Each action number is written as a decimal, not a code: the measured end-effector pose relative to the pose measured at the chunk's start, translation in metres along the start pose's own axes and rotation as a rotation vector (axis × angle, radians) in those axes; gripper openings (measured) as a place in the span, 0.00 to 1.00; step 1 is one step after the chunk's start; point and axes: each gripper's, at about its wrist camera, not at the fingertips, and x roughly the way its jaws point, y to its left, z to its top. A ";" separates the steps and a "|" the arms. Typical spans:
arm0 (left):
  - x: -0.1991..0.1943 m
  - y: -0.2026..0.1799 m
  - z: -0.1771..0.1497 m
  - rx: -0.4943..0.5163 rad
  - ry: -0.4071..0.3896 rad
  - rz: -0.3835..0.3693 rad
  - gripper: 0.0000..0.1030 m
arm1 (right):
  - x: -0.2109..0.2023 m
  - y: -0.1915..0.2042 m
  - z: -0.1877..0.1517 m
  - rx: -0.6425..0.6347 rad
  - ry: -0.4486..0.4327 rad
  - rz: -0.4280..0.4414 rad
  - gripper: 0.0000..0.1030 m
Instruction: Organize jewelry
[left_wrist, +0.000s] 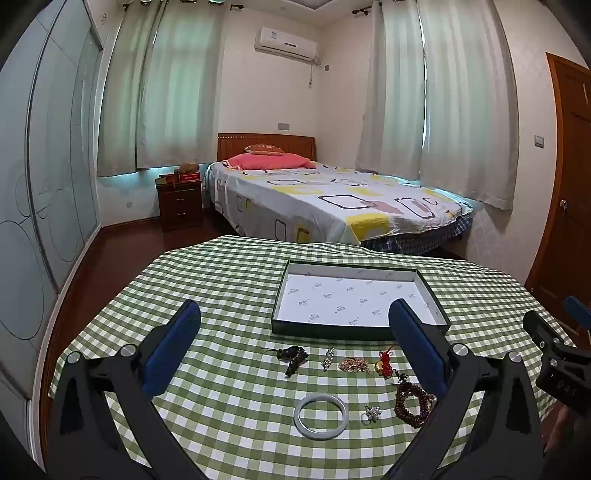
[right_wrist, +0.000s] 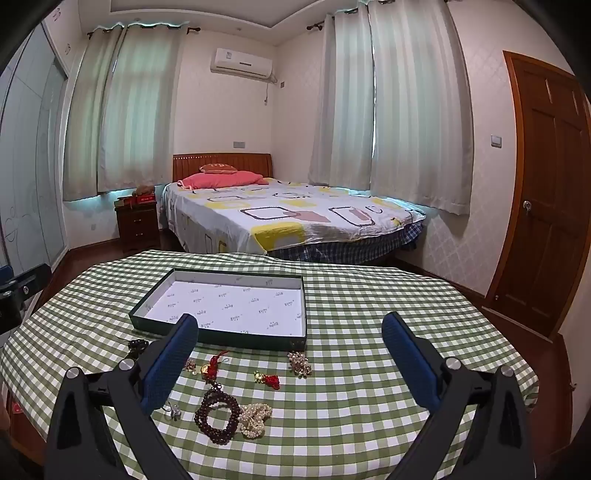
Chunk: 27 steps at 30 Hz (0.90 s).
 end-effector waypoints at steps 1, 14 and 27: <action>0.000 0.000 0.000 0.000 0.005 -0.001 0.96 | 0.000 0.000 0.000 0.001 0.001 0.000 0.95; 0.000 0.000 0.001 -0.009 0.017 0.000 0.96 | 0.000 0.000 0.000 0.001 -0.003 0.000 0.95; -0.002 -0.002 0.001 -0.017 0.024 0.001 0.96 | -0.001 0.000 0.003 0.001 -0.006 -0.002 0.95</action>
